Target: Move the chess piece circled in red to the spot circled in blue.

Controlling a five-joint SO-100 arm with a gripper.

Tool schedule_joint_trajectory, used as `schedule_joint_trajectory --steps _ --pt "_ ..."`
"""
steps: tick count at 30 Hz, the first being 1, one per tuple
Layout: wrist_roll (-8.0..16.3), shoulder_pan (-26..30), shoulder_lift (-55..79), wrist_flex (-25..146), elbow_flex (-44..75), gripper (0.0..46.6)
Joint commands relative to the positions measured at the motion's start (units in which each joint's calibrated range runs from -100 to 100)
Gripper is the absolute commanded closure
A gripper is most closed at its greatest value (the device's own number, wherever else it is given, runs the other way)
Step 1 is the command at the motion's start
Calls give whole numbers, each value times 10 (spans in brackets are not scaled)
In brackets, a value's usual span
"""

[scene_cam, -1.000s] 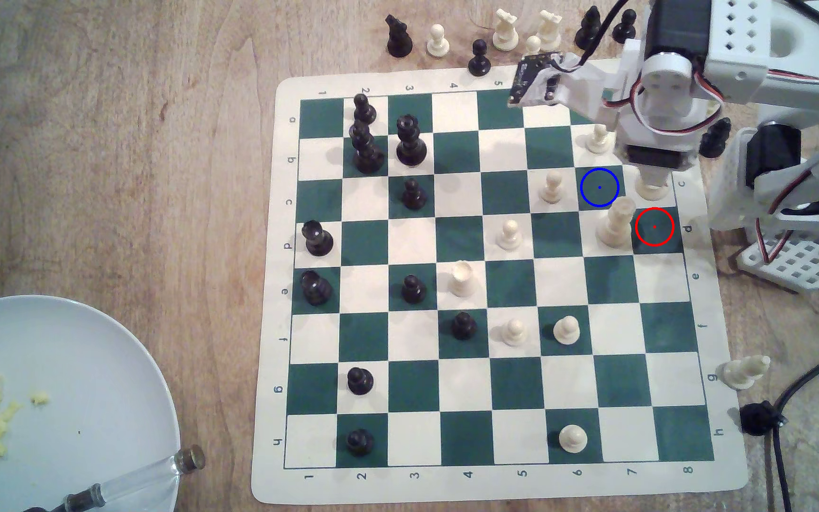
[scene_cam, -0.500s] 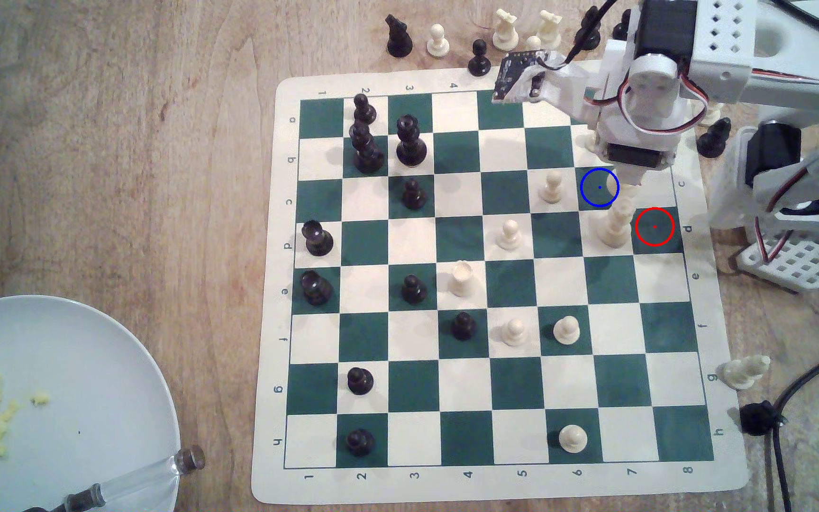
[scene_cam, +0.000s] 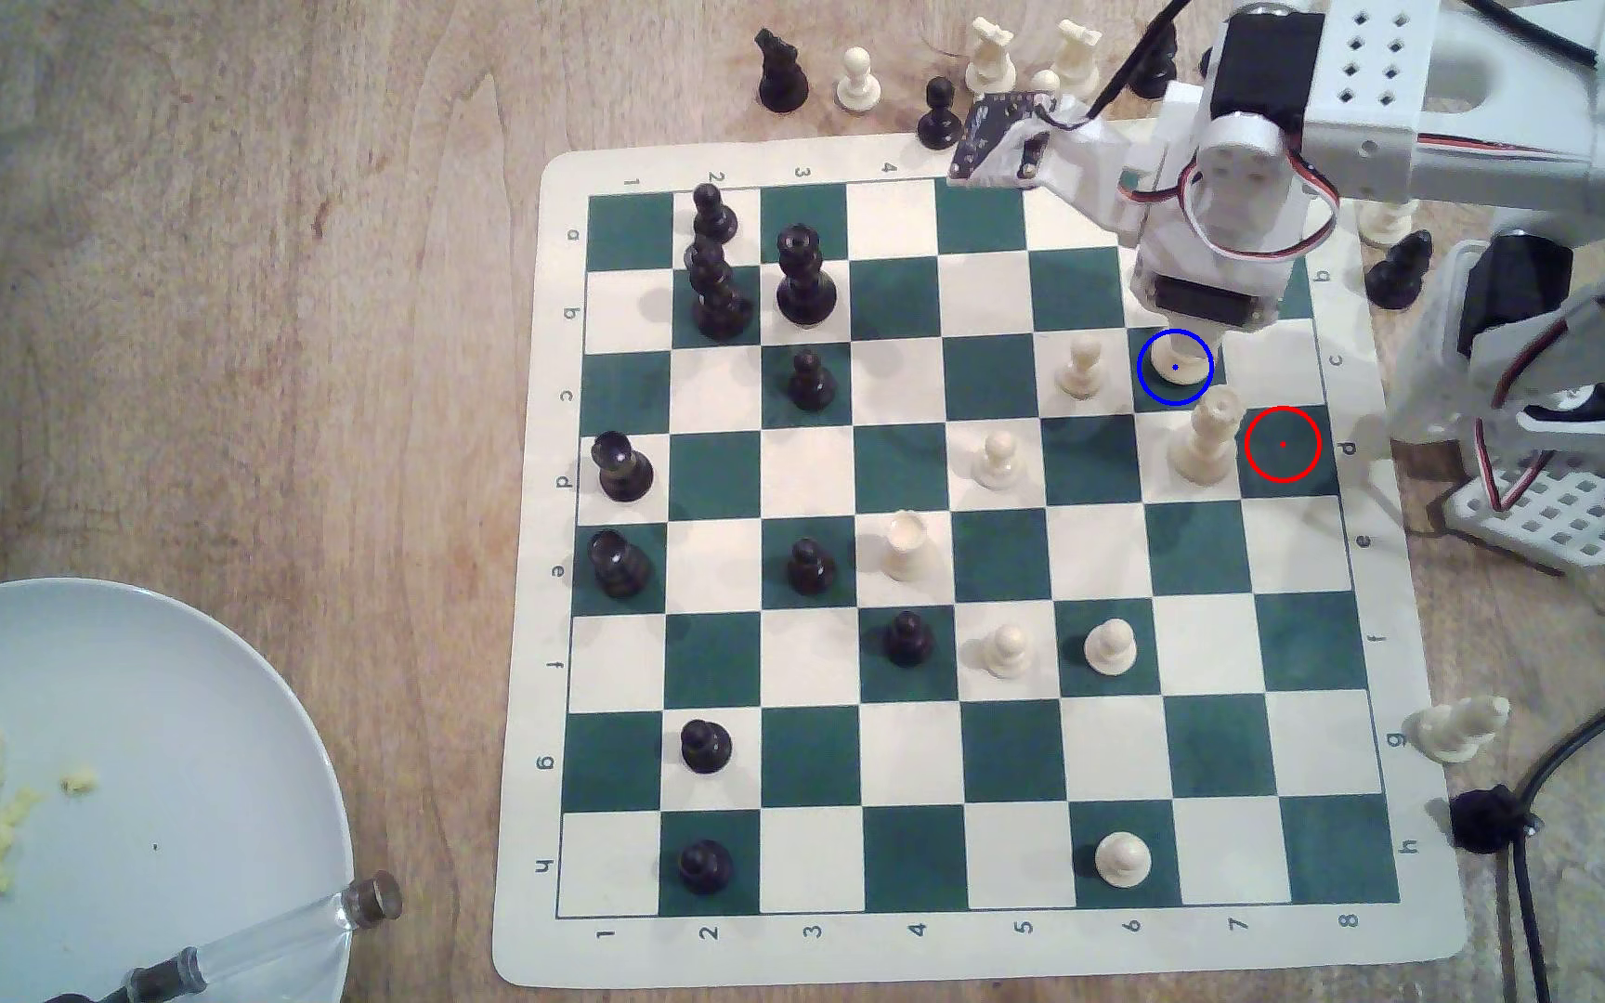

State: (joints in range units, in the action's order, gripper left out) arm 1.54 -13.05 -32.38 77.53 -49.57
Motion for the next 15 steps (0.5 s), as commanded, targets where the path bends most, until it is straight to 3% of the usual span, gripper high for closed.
schedule_joint_trajectory --steps 1,15 --pt "-2 -3 0 -9 8 446" --pt "2 0 9 -24 -7 418"
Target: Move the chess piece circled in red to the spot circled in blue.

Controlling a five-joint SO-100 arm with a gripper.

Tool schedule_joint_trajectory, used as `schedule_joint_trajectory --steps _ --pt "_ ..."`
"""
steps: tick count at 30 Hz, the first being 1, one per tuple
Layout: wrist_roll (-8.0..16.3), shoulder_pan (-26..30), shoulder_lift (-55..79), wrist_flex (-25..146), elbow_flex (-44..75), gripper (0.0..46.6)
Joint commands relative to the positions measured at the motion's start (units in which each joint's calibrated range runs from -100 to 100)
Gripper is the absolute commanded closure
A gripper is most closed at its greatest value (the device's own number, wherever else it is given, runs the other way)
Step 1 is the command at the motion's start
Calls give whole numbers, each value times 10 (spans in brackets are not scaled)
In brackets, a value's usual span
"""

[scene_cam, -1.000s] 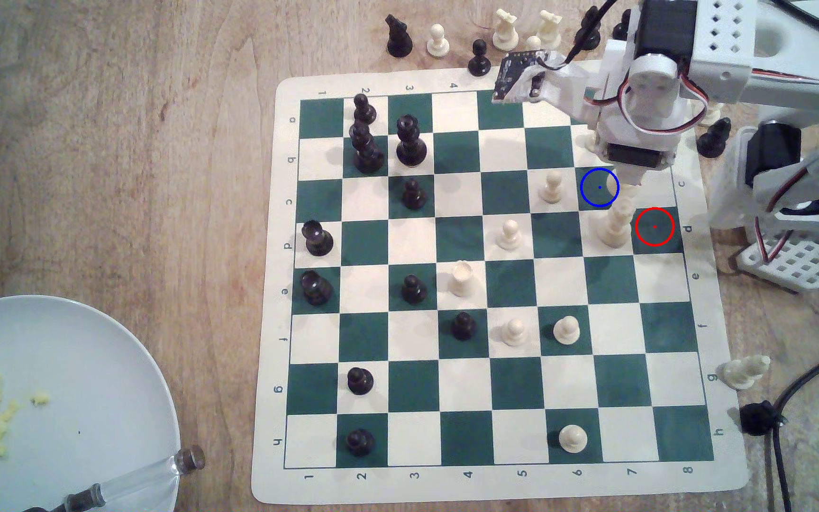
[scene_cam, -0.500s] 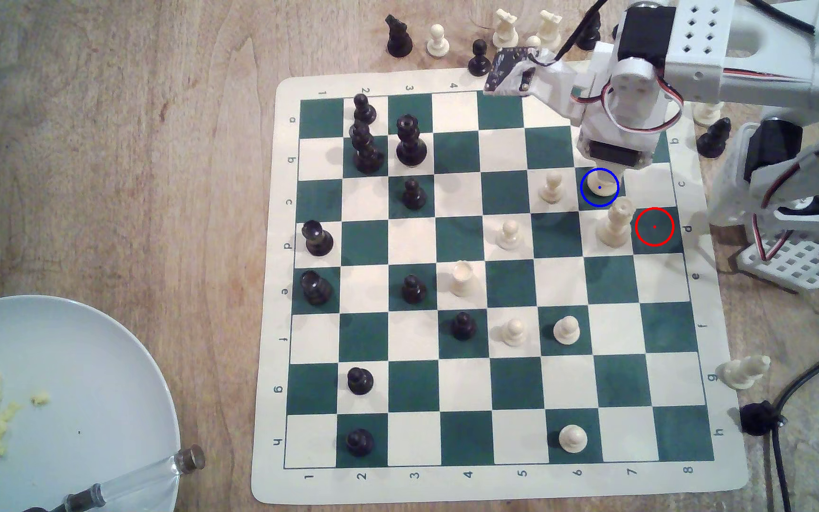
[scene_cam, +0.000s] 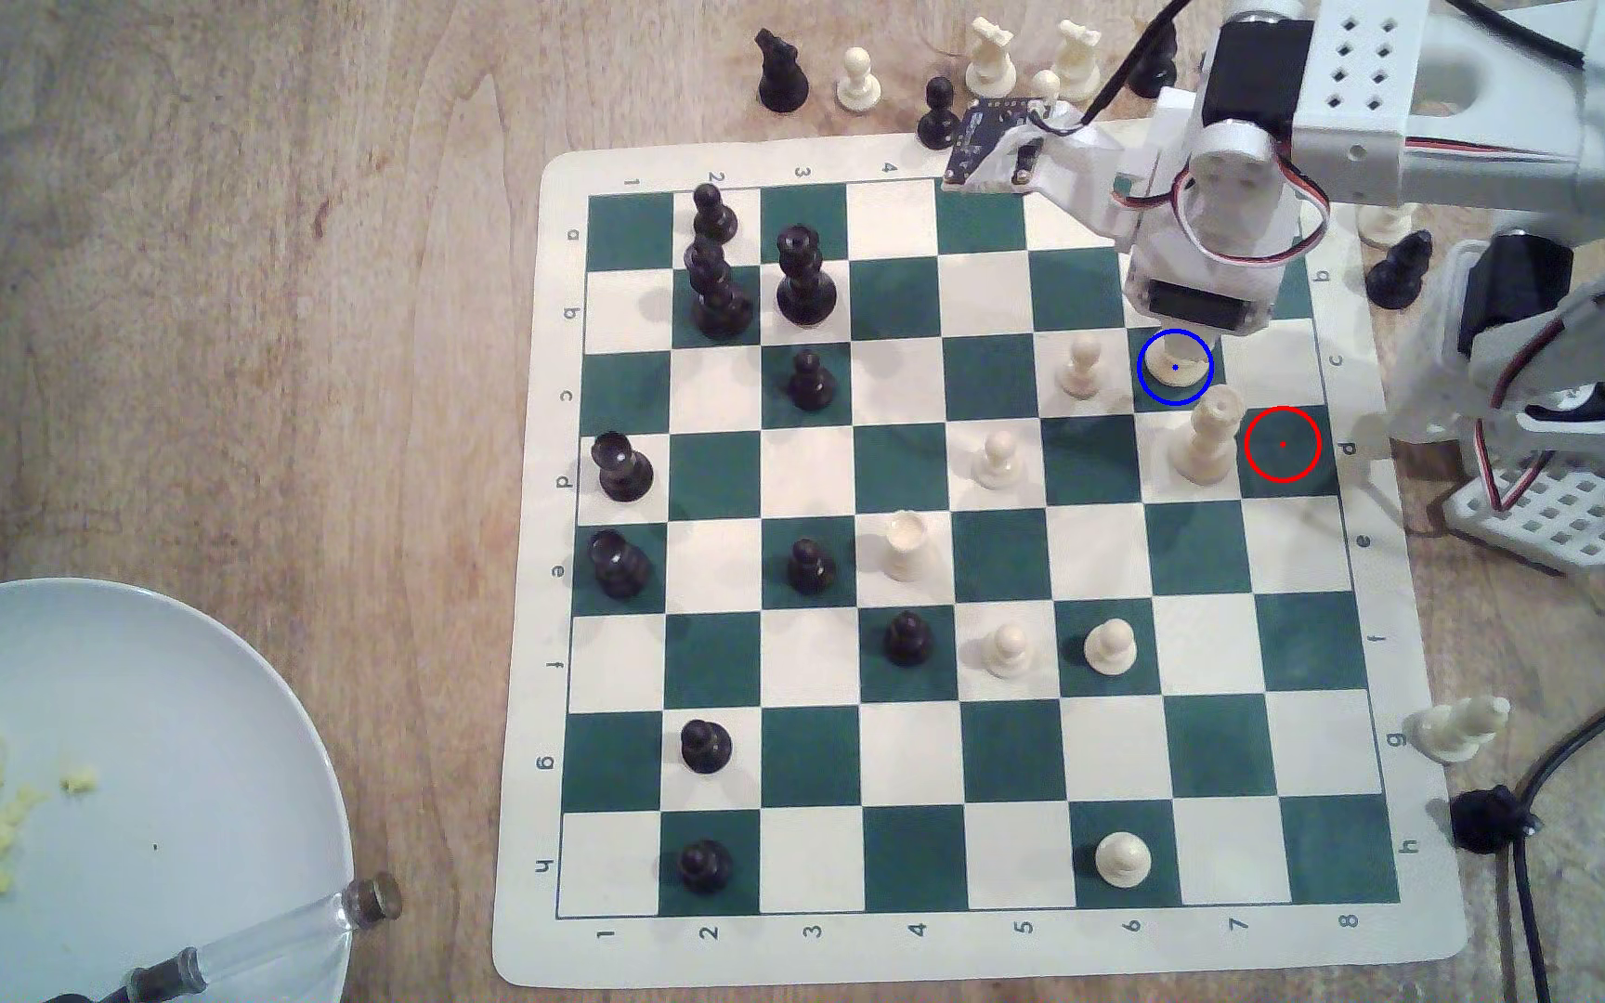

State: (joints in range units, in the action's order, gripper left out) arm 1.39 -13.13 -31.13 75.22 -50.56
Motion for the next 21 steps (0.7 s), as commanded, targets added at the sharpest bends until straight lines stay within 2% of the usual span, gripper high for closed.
schedule_joint_trajectory --steps 1,2,3,4,11,17,21 --pt "3 0 -5 -1 2 413" --pt "3 -1 -5 -1 2 384" --pt "2 -2 -8 -1 2 335" --pt "2 -3 -10 1 1 326" --pt "3 -4 -25 5 1 307" --pt "6 -15 -44 18 2 257" --pt "6 -22 -60 36 7 250"
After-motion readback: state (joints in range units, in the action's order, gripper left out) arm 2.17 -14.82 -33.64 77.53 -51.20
